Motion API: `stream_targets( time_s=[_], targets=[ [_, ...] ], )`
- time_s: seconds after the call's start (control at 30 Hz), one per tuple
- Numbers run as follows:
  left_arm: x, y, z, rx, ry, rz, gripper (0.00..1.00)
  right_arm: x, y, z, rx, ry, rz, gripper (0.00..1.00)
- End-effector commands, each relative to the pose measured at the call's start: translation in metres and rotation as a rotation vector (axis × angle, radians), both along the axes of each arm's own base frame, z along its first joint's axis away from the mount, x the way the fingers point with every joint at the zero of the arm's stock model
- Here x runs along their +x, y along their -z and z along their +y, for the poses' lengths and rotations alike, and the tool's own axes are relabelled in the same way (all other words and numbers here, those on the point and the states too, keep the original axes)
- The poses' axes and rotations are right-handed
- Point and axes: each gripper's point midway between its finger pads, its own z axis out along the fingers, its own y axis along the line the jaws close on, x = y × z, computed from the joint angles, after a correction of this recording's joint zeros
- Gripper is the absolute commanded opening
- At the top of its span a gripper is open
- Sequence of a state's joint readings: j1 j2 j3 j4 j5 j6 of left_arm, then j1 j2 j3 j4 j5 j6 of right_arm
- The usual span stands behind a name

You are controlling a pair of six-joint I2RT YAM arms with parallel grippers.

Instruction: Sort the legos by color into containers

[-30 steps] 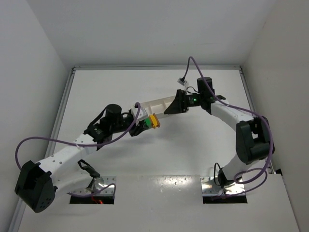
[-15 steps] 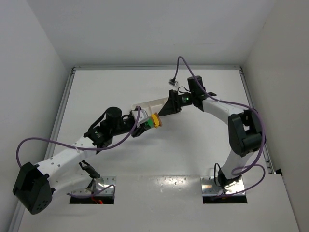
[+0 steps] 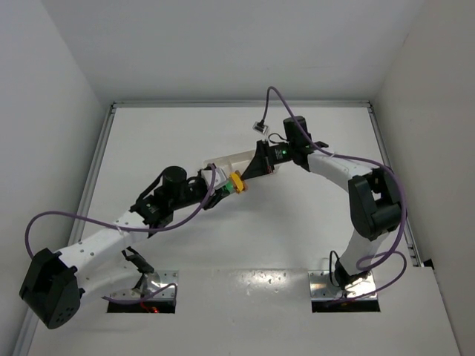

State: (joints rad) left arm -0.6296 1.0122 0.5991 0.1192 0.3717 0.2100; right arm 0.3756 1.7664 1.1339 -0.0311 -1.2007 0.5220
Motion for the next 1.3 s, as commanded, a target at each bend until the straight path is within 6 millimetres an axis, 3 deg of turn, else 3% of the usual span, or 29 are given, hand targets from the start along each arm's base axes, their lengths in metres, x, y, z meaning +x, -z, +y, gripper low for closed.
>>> stream_targets(
  time_s=[0.0, 0.3, 0.73, 0.87, 0.93, 0.97, 1.0, 1.27],
  targets=[
    [0.002, -0.022, -0.004, -0.05, 0.005, -0.081, 0.0, -0.002, -0.008, 0.005, 0.04, -0.039, -0.054, 0.02],
    [-0.008, -0.009, 0.008, -0.023, -0.024, -0.04, 0.0, 0.005, -0.011, -0.009, 0.035, 0.003, -0.075, 0.0],
    [-0.024, -0.01, 0.013, -0.043, 0.023, 0.017, 0.0, 0.013, -0.011, -0.035, -0.011, 0.079, -0.129, 0.0],
    [-0.039, -0.006, 0.01, -0.017, 0.106, 0.147, 0.0, 0.003, 0.009, -0.054, -0.093, 0.104, -0.144, 0.0],
    [-0.045, 0.001, 0.008, 0.028, 0.147, 0.198, 0.0, 0.0, 0.015, -0.064, -0.116, 0.122, -0.141, 0.0],
    [-0.049, 0.024, 0.012, 0.098, 0.149, 0.294, 0.0, -0.006, 0.015, -0.066, -0.128, 0.118, -0.154, 0.0],
    [-0.044, 0.02, 0.01, 0.122, 0.161, 0.288, 0.0, -0.007, 0.014, -0.067, -0.137, 0.126, -0.159, 0.0],
    [-0.047, 0.077, 0.01, 0.287, 0.216, 0.518, 0.01, -0.01, 0.011, -0.078, -0.162, 0.158, -0.194, 0.0]
  ],
)
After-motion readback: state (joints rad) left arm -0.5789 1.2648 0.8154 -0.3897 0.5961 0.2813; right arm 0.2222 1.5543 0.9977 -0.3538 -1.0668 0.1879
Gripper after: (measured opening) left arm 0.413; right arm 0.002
